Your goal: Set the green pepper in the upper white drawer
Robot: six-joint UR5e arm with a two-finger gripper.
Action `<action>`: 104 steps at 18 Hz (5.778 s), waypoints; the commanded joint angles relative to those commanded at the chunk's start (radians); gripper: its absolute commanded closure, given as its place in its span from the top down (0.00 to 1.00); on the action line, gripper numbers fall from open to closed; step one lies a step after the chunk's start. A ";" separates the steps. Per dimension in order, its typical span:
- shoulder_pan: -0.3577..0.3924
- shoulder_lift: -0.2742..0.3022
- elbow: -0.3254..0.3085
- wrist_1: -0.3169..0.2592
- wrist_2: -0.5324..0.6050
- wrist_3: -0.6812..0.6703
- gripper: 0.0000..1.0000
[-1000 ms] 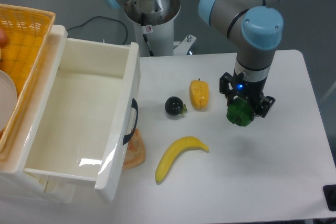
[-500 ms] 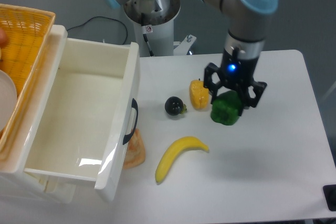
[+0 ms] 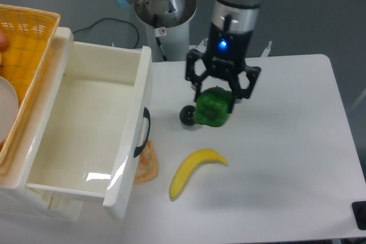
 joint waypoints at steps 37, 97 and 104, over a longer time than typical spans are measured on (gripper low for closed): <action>-0.402 -0.135 -0.061 0.011 0.162 -0.152 0.25; 0.261 -0.336 -0.043 0.103 0.381 1.210 1.00; 0.241 -0.379 -0.032 0.106 0.482 1.022 1.00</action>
